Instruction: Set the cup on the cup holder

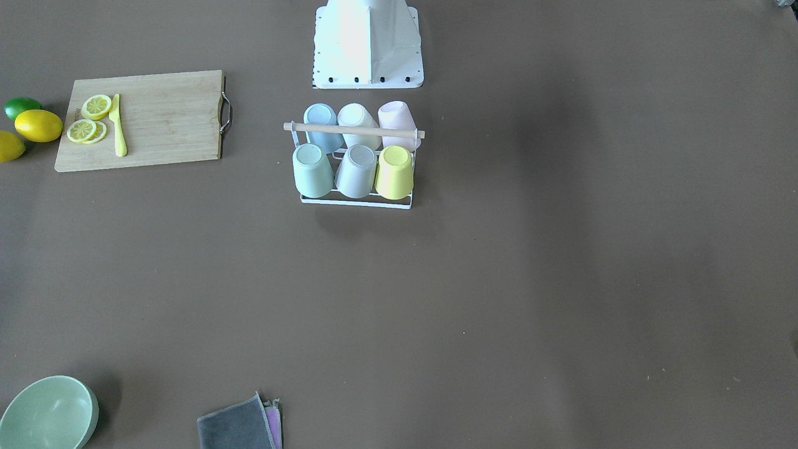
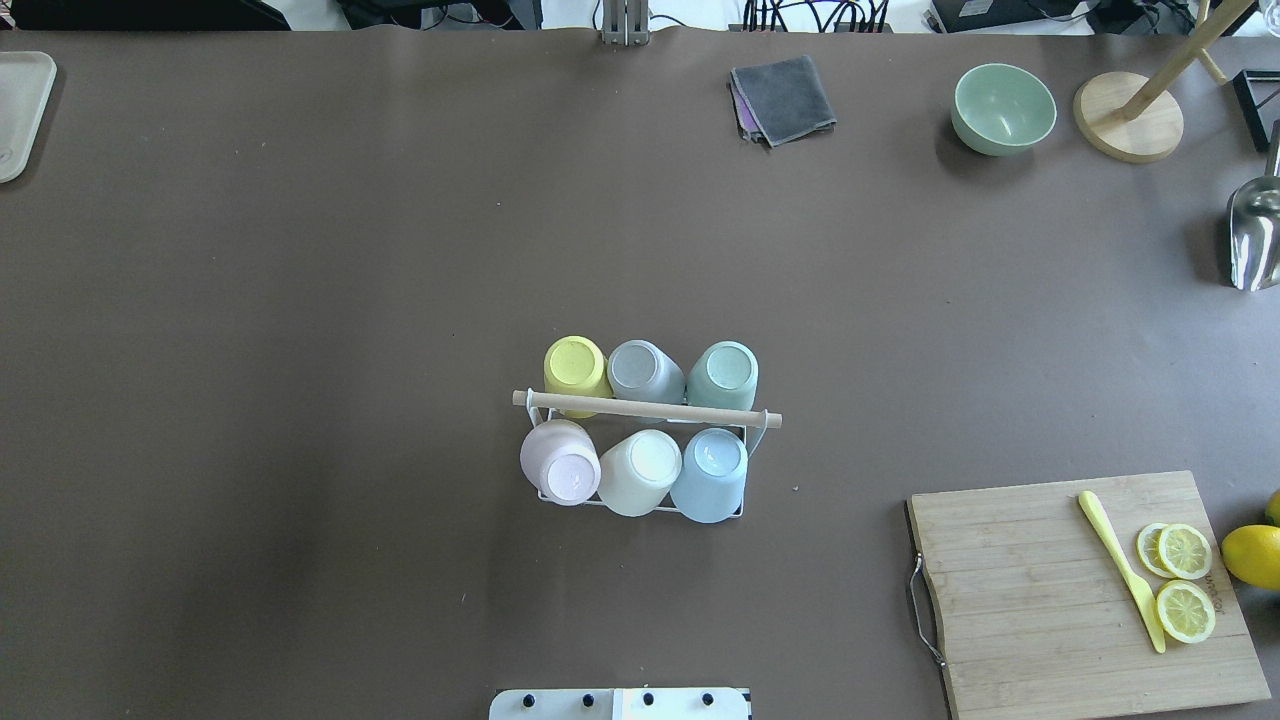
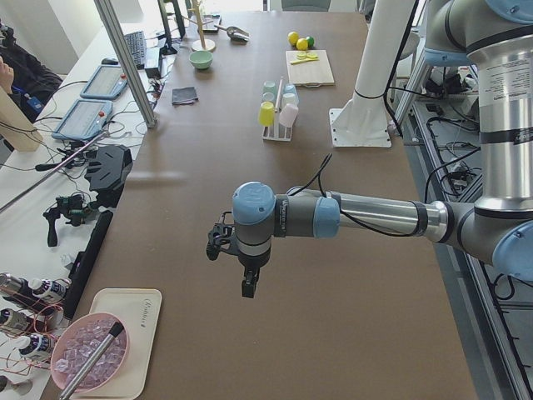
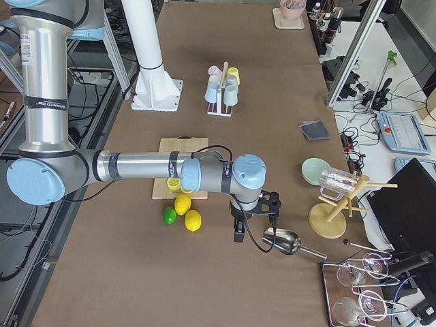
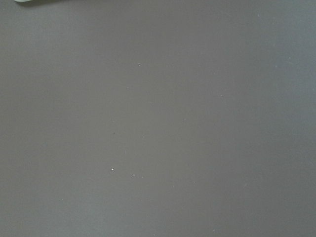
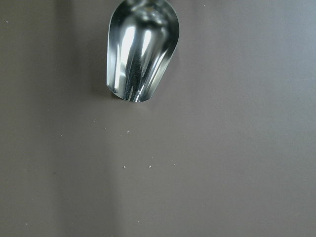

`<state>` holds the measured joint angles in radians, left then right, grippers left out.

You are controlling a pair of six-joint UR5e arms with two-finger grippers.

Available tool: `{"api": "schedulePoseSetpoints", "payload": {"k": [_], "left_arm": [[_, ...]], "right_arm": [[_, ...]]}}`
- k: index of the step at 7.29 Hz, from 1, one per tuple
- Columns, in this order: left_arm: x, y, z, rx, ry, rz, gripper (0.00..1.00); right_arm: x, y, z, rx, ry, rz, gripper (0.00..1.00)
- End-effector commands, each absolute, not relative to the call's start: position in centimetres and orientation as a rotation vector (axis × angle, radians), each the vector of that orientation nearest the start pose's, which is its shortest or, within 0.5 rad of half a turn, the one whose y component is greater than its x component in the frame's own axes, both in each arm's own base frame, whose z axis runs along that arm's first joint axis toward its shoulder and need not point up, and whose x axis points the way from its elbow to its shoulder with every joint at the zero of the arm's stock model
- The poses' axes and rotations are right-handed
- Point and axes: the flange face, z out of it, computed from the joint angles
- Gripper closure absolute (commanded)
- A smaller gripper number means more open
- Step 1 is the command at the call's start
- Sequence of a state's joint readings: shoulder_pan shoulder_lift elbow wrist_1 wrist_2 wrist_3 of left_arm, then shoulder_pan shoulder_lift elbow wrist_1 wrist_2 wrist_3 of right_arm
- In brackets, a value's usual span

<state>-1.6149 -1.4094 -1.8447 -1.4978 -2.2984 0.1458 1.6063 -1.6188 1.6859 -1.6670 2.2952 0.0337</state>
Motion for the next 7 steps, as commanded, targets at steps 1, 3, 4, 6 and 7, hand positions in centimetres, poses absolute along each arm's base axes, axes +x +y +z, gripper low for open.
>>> {"api": "schedulePoseSetpoints", "payload": {"k": [1, 3, 4, 6, 7], "left_arm": [[-8.6, -42.2, 60.2, 0.120, 0.725, 0.119, 0.02], [-8.5, -42.0, 60.9, 0.107, 0.728, 0.114, 0.02], [-8.5, -42.2, 61.6, 0.093, 0.725, 0.110, 0.02], [-8.5, -42.2, 61.4, 0.097, 0.723, 0.112, 0.02], [-8.5, -42.0, 61.6, 0.094, 0.728, 0.110, 0.02]], "right_arm": [[8.3, -46.5, 63.7, -0.026, -0.738, 0.076, 0.00], [8.3, -46.6, 63.7, -0.024, -0.740, 0.074, 0.00], [8.3, -46.6, 63.6, -0.022, -0.740, 0.073, 0.00], [8.3, -46.6, 63.5, -0.018, -0.741, 0.072, 0.00], [8.3, -46.6, 63.5, -0.018, -0.741, 0.072, 0.00]]}}
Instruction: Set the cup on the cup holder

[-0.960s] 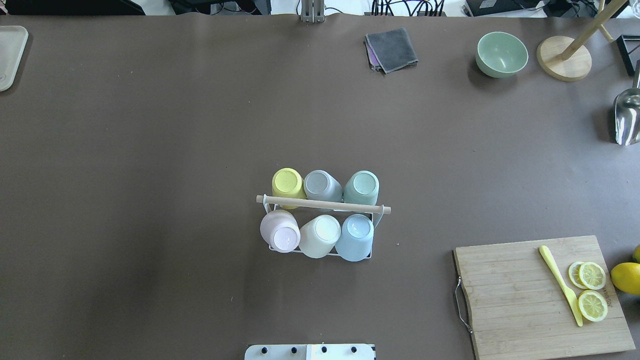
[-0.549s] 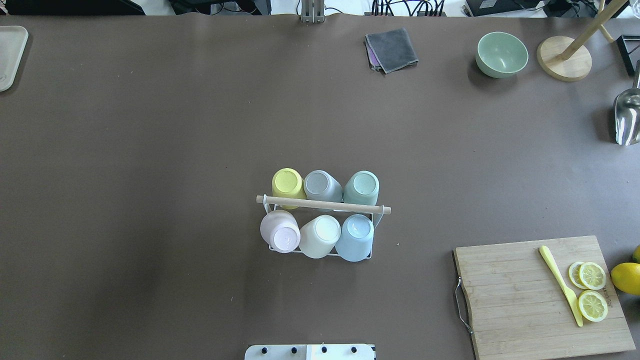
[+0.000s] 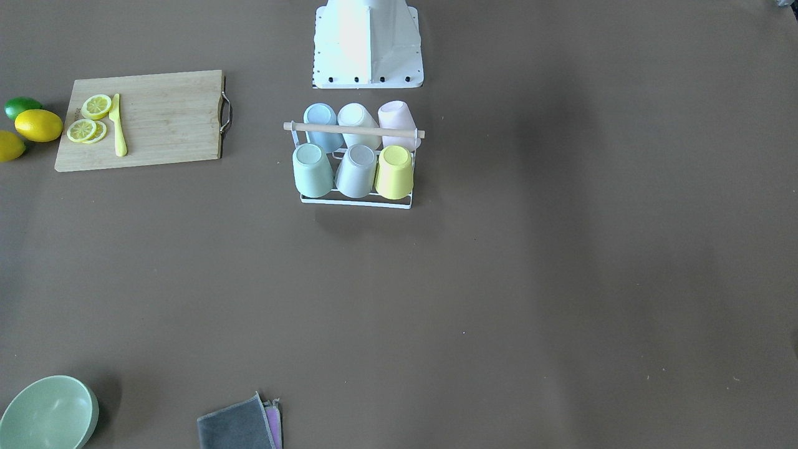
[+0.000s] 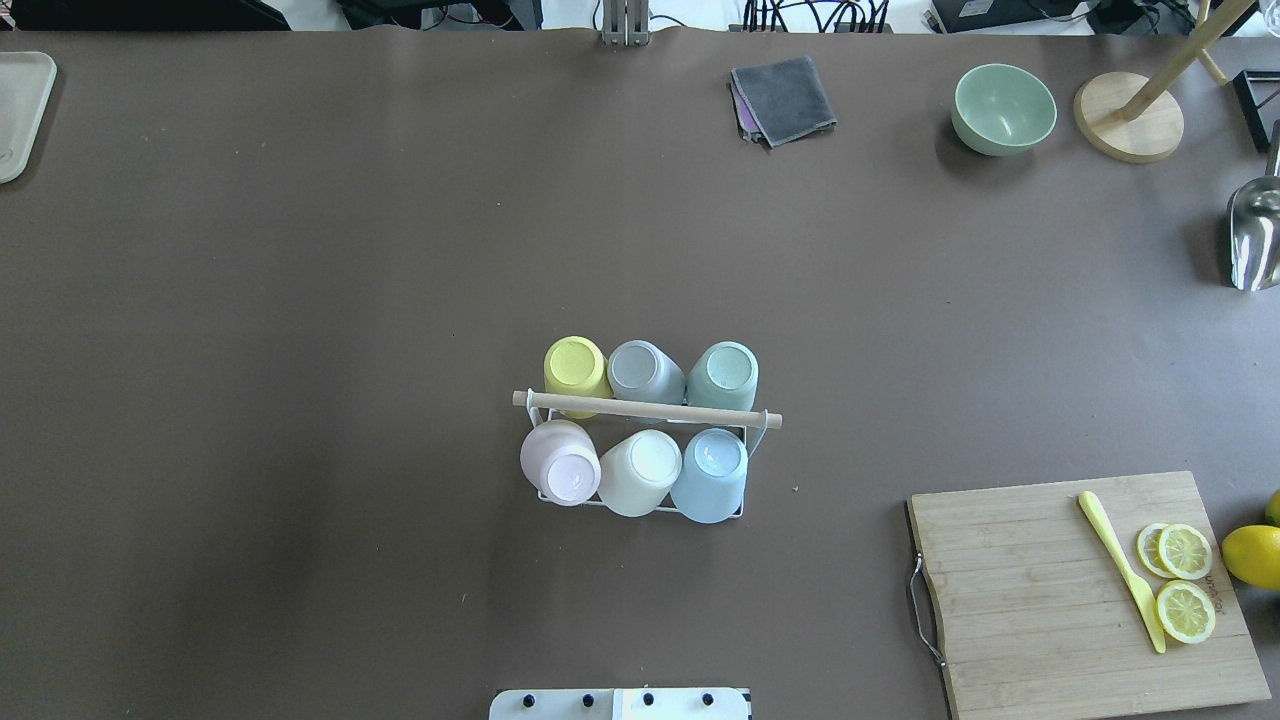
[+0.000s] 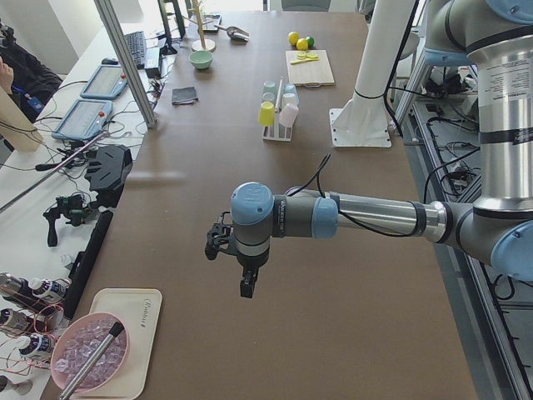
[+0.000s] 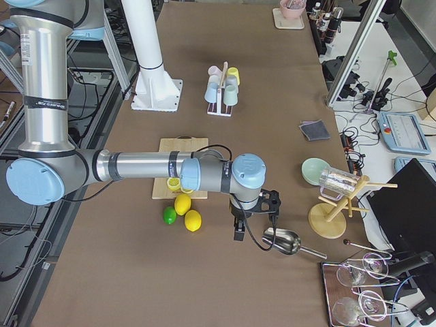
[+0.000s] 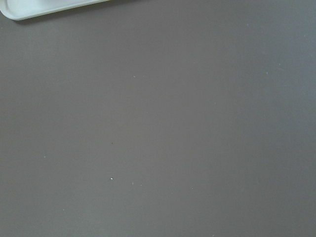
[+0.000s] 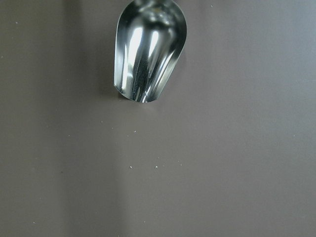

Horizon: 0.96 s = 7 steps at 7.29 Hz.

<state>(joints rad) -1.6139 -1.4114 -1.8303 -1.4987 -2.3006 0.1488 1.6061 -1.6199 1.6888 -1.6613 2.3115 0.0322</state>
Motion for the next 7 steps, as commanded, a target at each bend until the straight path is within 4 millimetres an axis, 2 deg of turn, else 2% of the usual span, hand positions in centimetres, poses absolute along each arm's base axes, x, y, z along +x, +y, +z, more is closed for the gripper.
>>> {"api": "schedulePoseSetpoints", "payload": {"k": [1, 2, 7], "left_arm": [[-8.51, -41.63, 61.79, 0.088, 0.730, 0.106, 0.02], [-8.57, -41.51, 62.31, 0.079, 0.731, 0.101, 0.02], [-8.50, -41.91, 61.98, 0.090, 0.733, 0.105, 0.02]], "right_arm": [[8.26, -46.61, 63.47, -0.016, -0.741, 0.071, 0.00], [8.26, -46.61, 63.46, -0.016, -0.741, 0.071, 0.00], [8.23, -46.58, 63.20, -0.011, -0.744, 0.070, 0.00]]}}
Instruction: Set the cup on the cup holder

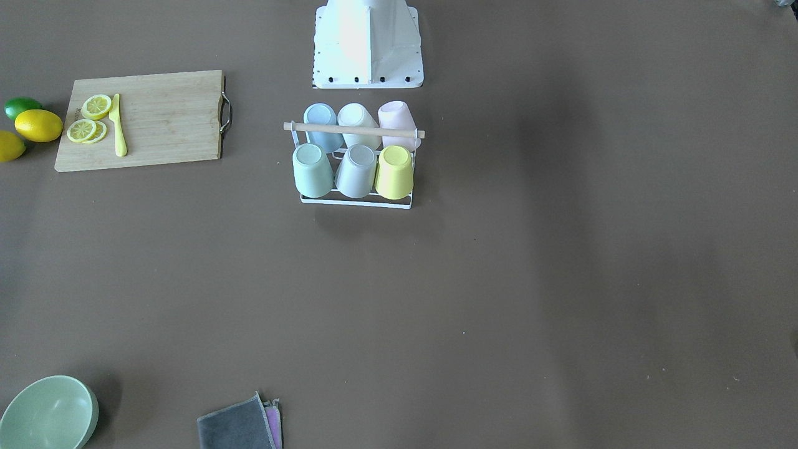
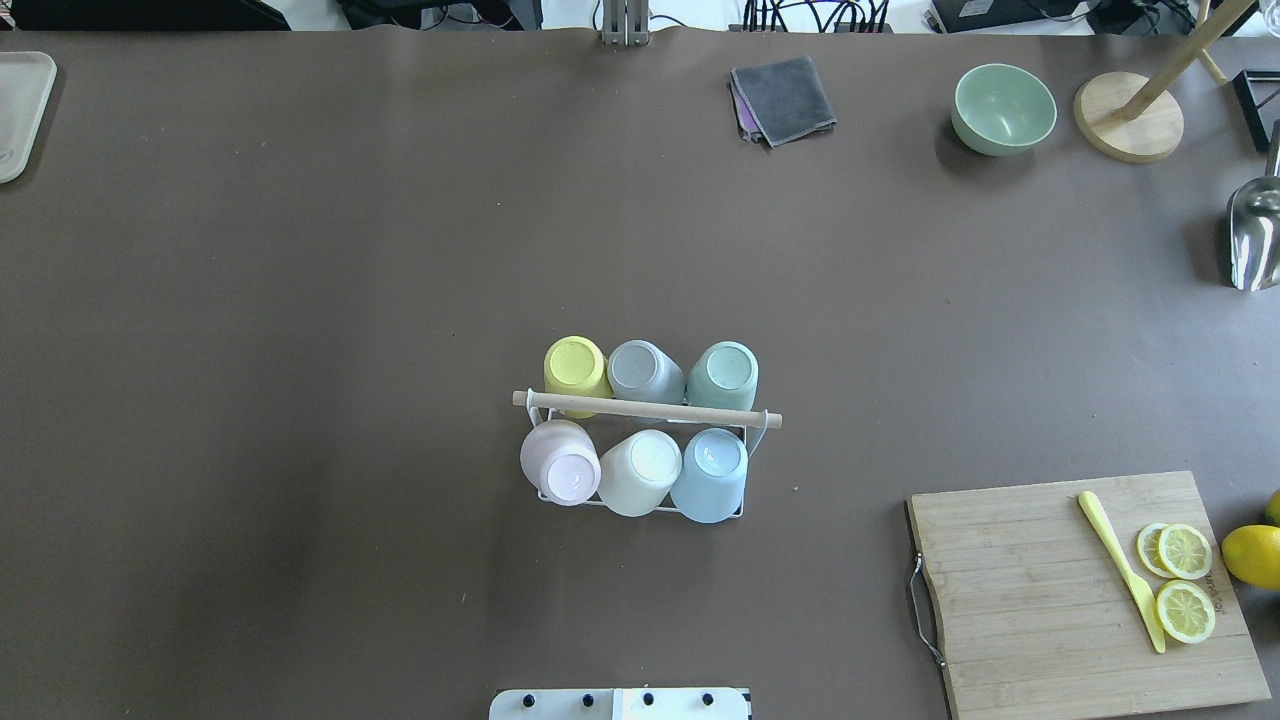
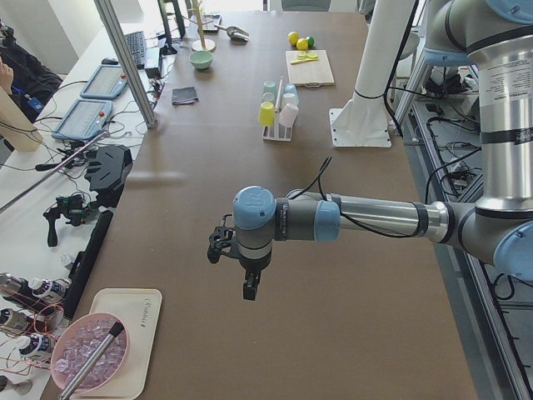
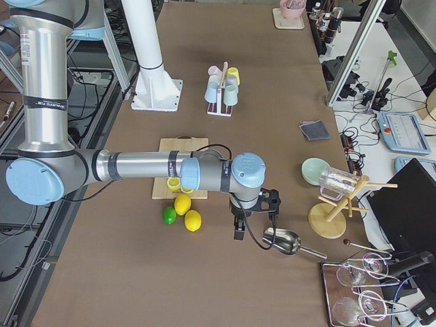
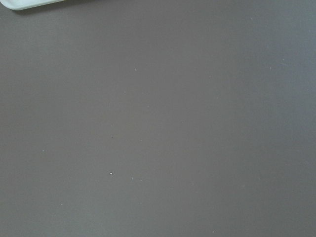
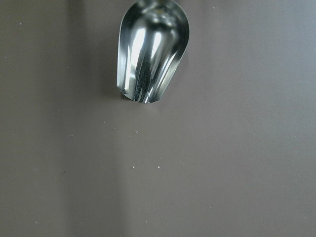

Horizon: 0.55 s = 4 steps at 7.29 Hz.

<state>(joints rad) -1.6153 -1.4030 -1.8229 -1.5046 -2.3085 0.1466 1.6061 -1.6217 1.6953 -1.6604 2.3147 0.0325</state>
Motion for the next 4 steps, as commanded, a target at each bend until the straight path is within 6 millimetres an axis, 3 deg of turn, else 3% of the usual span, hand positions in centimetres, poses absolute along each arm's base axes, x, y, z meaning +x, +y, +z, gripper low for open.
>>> {"api": "schedulePoseSetpoints", "payload": {"k": [1, 4], "left_arm": [[-8.5, -41.9, 62.0, 0.090, 0.731, 0.107, 0.02], [-8.5, -42.0, 63.2, 0.111, 0.729, 0.115, 0.02]], "right_arm": [[8.2, -46.5, 63.3, -0.013, -0.744, 0.071, 0.00], [8.2, -46.5, 63.3, -0.016, -0.743, 0.071, 0.00]]}}
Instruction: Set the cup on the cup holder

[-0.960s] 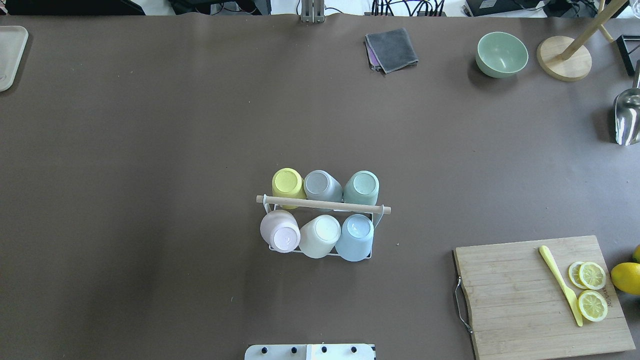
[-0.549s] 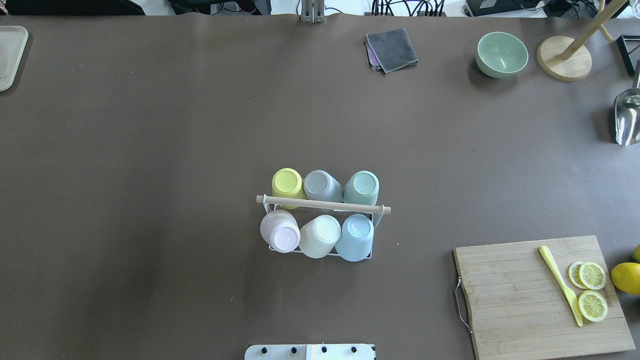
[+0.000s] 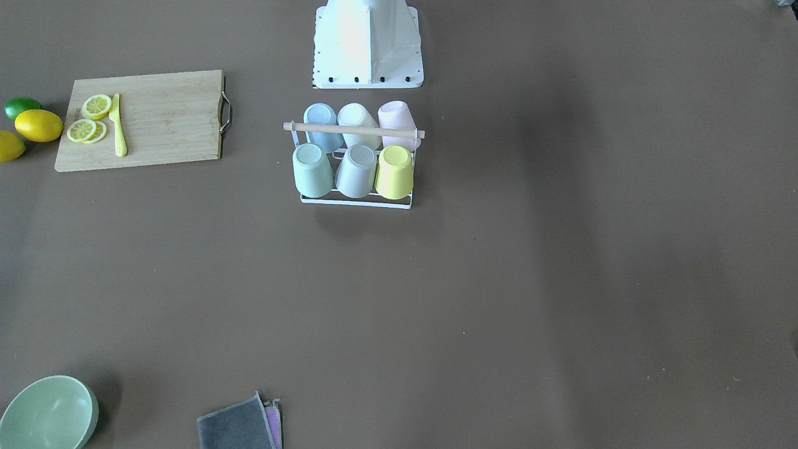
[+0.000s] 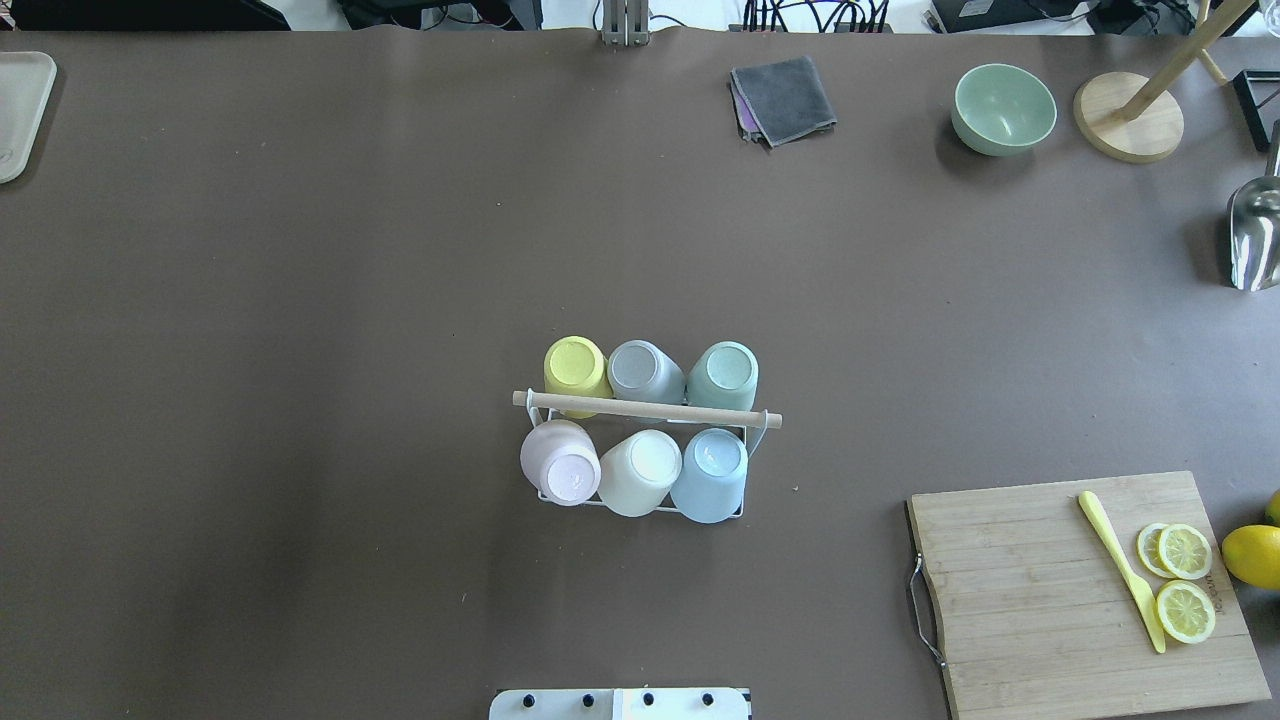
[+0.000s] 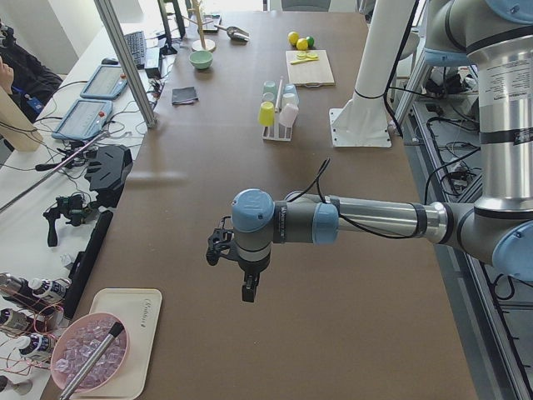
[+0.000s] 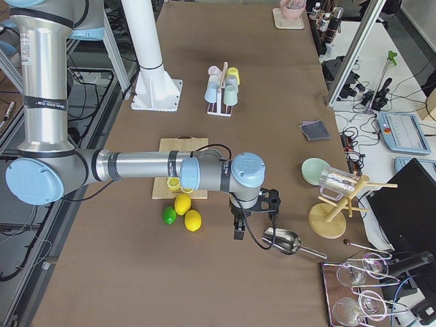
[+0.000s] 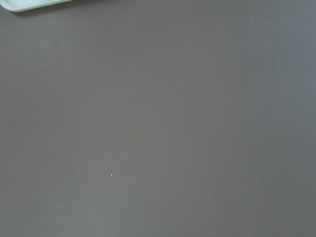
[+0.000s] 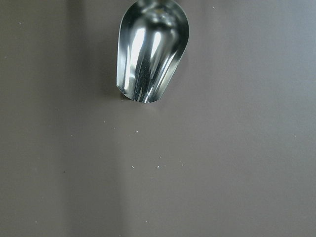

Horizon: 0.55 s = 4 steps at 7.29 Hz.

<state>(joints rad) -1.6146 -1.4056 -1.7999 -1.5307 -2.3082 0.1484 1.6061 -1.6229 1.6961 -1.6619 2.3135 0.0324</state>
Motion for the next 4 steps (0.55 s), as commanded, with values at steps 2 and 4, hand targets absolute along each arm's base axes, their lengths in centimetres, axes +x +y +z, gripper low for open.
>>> {"api": "schedulePoseSetpoints", "payload": {"k": [2, 4], "left_arm": [[-8.51, -42.00, 63.32, 0.113, 0.731, 0.114, 0.02], [-8.51, -41.99, 63.40, 0.111, 0.731, 0.114, 0.02]], "right_arm": [[8.24, -46.55, 63.24, -0.014, -0.743, 0.070, 0.00], [8.24, -46.55, 63.24, -0.013, -0.743, 0.070, 0.00]]}}
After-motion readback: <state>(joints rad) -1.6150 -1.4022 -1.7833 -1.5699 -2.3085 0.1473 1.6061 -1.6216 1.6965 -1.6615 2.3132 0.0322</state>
